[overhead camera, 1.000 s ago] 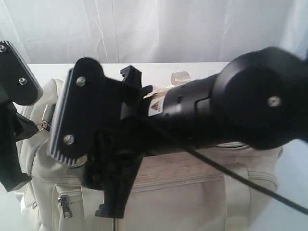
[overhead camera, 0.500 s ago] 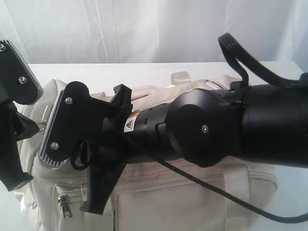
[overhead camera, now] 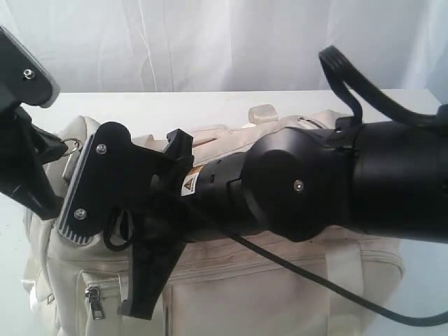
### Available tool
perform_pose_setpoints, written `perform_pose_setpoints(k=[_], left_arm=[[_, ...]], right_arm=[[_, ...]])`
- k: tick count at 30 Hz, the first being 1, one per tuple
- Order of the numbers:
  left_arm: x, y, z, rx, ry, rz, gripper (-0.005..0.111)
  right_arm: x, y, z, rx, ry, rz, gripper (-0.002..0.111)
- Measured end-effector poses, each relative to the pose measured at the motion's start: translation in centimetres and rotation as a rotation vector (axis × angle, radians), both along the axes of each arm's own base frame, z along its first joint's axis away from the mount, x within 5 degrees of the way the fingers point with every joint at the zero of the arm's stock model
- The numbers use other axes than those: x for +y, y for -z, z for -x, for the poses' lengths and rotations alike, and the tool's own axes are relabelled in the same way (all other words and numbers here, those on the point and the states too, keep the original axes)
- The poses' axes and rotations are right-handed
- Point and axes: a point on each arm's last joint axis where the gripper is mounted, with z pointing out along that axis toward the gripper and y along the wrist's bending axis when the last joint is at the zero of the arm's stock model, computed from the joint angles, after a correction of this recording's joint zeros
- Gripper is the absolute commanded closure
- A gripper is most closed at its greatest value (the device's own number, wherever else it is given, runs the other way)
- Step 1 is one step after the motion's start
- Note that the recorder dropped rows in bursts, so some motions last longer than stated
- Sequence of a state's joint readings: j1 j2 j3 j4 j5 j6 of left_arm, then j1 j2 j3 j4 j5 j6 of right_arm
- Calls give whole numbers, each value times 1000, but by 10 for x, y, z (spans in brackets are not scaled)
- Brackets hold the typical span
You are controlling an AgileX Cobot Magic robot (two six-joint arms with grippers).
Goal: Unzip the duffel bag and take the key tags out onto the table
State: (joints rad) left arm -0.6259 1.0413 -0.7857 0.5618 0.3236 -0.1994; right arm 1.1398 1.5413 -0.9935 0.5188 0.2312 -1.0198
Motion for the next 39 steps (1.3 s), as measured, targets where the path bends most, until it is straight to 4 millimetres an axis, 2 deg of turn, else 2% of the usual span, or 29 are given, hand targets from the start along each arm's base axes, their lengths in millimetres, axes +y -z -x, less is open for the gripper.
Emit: perform_pose_setpoints(k=[6, 13, 16, 18, 20, 22, 24, 26, 28, 30, 34, 39], left_arm=[[1, 10, -37, -14, -55, 28, 107], [1, 9, -99, -33, -133, 55, 107], [0, 15, -122, 0, -177, 51, 107], [1, 19, -132, 34, -207, 44, 107], [0, 23, -140, 82, -242, 30, 101], [0, 23, -143, 128, -282, 24, 90], [3, 18, -144, 150, -316, 23, 73], [8, 10, -146, 156, -346, 11, 56], [12, 2, -145, 178, -371, -15, 45], [14, -5, -141, 201, -380, -35, 40], [14, -27, -122, 265, -333, 5, 40], [7, -56, -83, 346, -124, 79, 40]], right_arm=[[-1, 2, 2, 36, -1, 19, 108], [-2, 4, 5, 75, -3, 40, 108], [-2, 3, 3, 73, 9, 29, 108], [-2, 2, 2, 73, 22, 17, 108], [-1, 1, 1, 79, 30, 13, 104], [-1, 2, 1, 99, 50, 4, 92], [-1, 2, 2, 146, 74, 5, 74], [-3, 3, 6, 196, 72, 32, 50], [-5, -2, 8, 219, 80, 26, 36], [-10, -11, 11, 227, 80, 6, 33], [-22, -39, 19, 245, 96, -60, 34], [-57, -74, 27, 201, 165, -65, 48]])
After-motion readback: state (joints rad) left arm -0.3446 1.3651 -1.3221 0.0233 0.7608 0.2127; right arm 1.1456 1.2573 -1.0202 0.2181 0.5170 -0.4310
